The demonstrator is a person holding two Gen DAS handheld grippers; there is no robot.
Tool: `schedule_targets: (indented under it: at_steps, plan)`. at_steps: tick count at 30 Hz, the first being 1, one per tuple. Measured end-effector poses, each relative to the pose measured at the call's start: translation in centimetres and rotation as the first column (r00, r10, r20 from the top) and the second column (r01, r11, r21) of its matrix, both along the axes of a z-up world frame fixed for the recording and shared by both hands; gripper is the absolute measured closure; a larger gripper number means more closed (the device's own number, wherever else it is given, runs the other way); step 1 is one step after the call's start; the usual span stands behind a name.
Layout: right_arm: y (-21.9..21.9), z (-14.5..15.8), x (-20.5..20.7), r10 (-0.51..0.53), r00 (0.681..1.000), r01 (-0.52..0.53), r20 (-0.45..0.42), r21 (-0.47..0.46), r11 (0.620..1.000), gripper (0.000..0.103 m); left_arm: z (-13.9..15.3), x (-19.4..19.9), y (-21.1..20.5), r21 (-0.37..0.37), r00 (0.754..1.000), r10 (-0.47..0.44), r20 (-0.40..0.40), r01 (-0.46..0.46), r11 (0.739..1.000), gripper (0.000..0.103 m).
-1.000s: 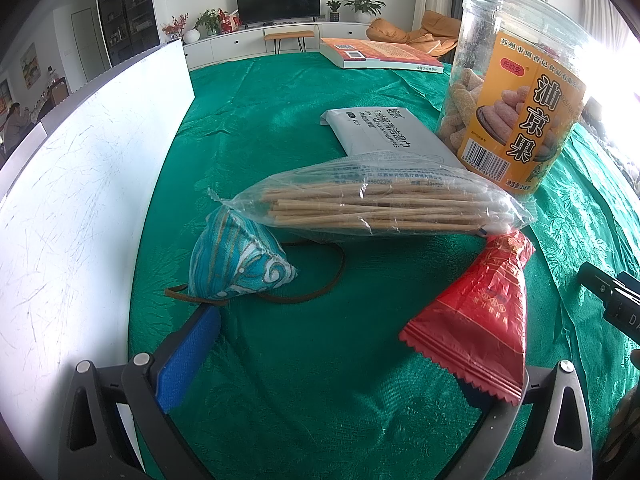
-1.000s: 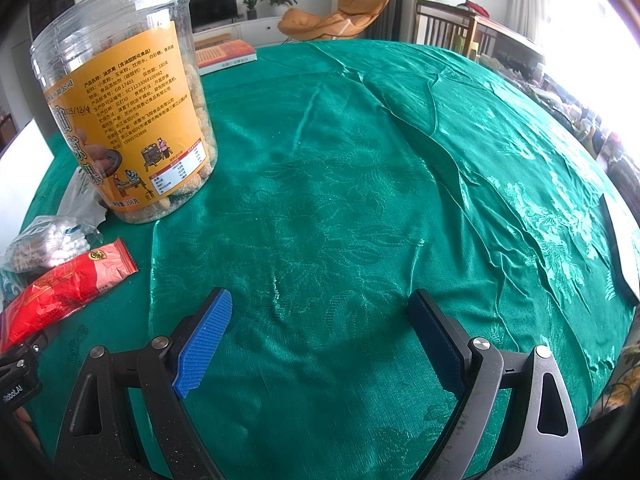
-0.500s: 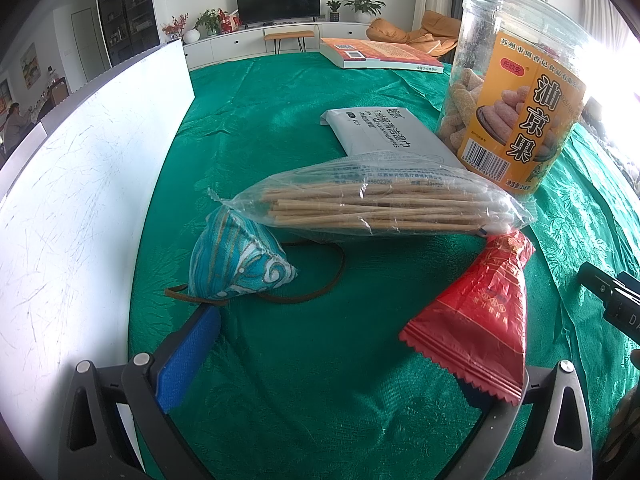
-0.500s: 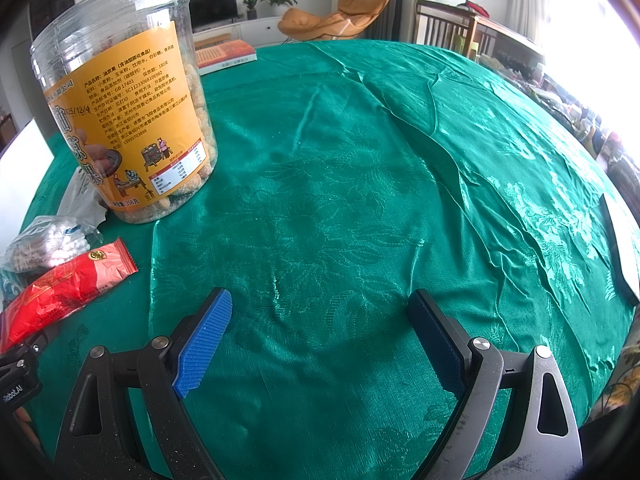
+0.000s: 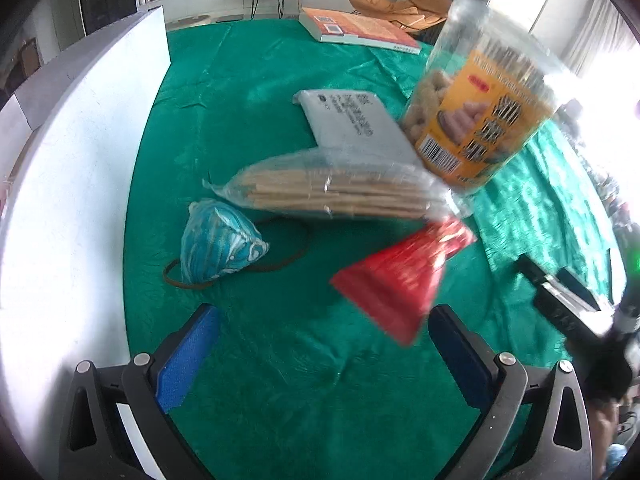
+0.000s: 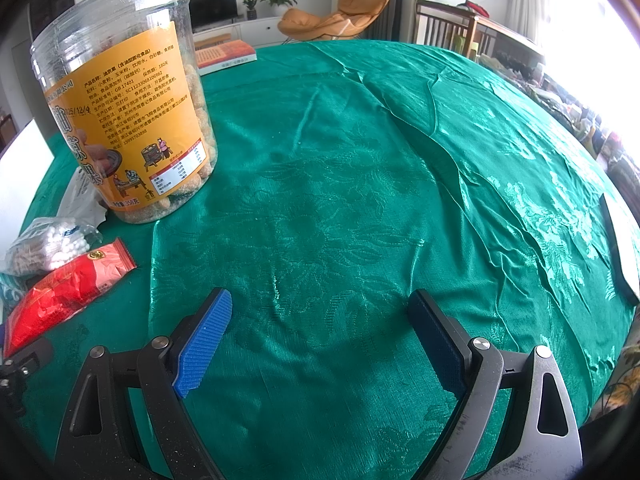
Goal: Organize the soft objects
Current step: 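Move the left tool to the white wipes packet while the right tool approaches the red candy wrapper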
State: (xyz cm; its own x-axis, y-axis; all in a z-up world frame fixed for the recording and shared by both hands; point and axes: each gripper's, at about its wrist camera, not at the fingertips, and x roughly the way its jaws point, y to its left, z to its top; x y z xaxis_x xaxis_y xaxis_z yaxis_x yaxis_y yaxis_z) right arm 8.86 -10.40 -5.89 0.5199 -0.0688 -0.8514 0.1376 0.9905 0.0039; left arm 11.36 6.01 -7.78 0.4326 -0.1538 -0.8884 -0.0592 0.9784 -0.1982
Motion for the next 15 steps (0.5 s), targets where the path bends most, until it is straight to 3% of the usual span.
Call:
schedule_targets:
  at_steps: [4,7,10,11,12,13,14,15]
  plan:
    - [0.0,0.0,0.0,0.0,1.0,0.0,0.0,0.0,1.0,0.011,5.1,1.5,1.9,-0.022,0.999,-0.031,0.039,0.032,0.999,0.0]
    - [0.0,0.0,0.0,0.0,1.0,0.0,0.0,0.0,1.0,0.011,7.7,3.6,2.8,0.032,0.996,-0.07,0.059,0.068,0.997,0.0]
    - [0.0,0.1,0.0,0.006,1.0,-0.006,-0.004,0.01,1.0,0.011,8.9,4.5,3.1,0.141,0.994,-0.079,0.081,0.067,0.988,0.0]
    - [0.0,0.4,-0.1,0.024,1.0,-0.024,-0.004,0.048,0.999,0.011,9.1,4.3,3.3,0.151,0.993,-0.078,0.091,0.063,0.986,0.0]
    - [0.1,0.8,-0.3,0.065,0.998,-0.067,0.017,0.151,0.986,0.012,9.2,4.2,3.5,0.144,0.992,-0.075,0.097,0.06,0.988,0.0]
    - [0.3,1.3,-0.7,0.118,0.991,-0.129,0.055,0.302,0.944,0.012,9.2,4.1,3.8,0.13,0.992,-0.069,0.104,0.055,0.99,0.0]
    - [1.0,1.5,-1.1,0.17,0.982,-0.188,0.08,0.442,0.877,0.012,9.1,3.9,4.2,0.112,0.992,-0.06,0.111,0.047,0.993,0.0]
    - [2.2,1.5,-1.3,0.213,0.974,-0.223,0.078,0.506,0.834,0.013,8.8,3.7,4.4,0.095,0.992,-0.046,0.117,0.035,0.995,0.0]
